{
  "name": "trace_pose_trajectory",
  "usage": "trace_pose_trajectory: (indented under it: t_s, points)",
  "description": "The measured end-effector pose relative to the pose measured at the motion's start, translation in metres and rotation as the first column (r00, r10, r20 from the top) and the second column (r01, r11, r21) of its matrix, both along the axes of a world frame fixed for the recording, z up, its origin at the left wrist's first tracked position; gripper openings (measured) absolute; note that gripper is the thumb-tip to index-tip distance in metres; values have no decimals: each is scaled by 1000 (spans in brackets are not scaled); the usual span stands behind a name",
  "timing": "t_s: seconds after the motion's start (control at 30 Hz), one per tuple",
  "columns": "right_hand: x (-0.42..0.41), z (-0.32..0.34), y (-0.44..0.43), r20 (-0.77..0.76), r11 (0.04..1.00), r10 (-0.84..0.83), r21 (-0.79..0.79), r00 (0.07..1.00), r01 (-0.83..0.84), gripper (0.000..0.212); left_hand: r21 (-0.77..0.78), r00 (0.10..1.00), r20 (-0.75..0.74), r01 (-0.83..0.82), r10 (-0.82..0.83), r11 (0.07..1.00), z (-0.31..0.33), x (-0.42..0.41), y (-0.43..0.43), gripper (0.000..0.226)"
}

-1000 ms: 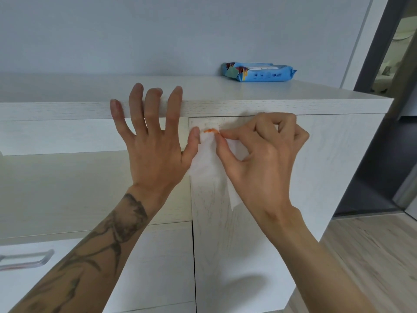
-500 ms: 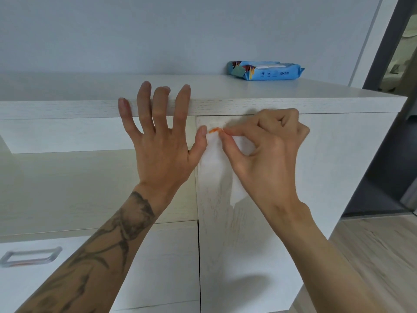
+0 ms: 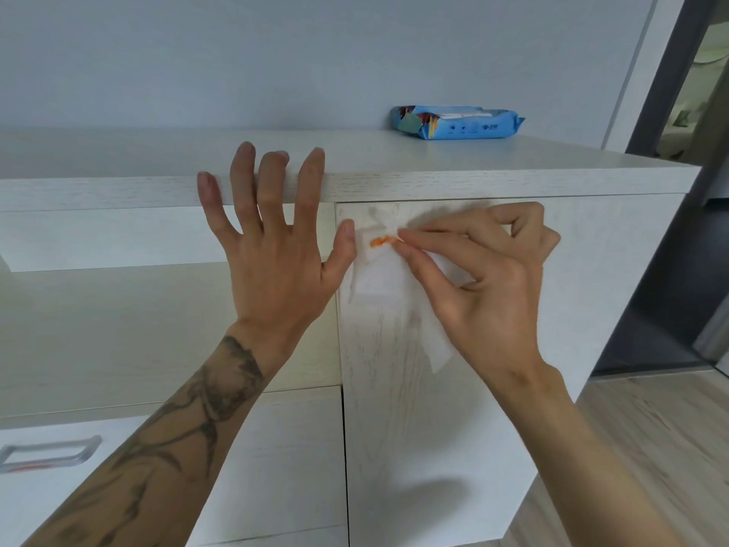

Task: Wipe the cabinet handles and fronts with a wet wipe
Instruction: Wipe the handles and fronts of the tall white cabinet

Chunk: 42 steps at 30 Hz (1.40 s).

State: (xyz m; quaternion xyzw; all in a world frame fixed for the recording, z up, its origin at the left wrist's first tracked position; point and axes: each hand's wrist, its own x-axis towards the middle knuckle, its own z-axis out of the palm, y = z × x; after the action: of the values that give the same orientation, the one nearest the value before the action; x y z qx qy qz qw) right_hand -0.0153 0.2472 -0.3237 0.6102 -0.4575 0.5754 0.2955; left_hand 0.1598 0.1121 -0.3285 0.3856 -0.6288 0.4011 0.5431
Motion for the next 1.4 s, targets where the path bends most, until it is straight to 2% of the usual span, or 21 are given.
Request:
trace_pose_trajectory:
  t_s: [0.07,0.17,0.4,0.6,0.67,0.77,1.0,1.13,1.23,1.4]
  points:
    - [-18,-2,4,48,999,49,22,998,-50,7,-1,1000,2,-1,1,1000,0,-1,1,63]
    - [-32,-4,7,90,998,36,40,995,-40,5,3,1000,4,2,-2,1000,1,-1,3,62]
    - [-6,3,-5,-41,997,77,25,996,-76,8,7,1000,2,1,-1,1000,0,-1,2,62]
    - [-58,-1,19,54,999,-26,42,998,24,5,6,1000,0,2,-2,1000,0,-1,3,61]
    - [-63,-2,21,139,998,-63,30,988,59,9,11,1000,2,-2,2,1000,0,-1,3,61]
    - [-63,-2,18,255,999,-31,42,967,20,12,7,1000,3,-2,2,1000,0,-1,3,61]
    - [-56,-8,15,296,977,88,160,951,-140,15,-8,1000,-8,-4,4,1000,0,-1,0,61]
    - [-54,-13,17,287,988,78,105,955,-112,15,-10,1000,-6,-14,14,1000,-1,-1,-1,61]
    - [-53,-17,19,223,997,19,74,975,-36,14,-9,1000,-8,-12,12,1000,-1,-1,-1,61]
    - [-58,-13,17,293,984,123,87,948,-155,14,-6,1000,-11,-12,12,1000,-1,-2,0,61]
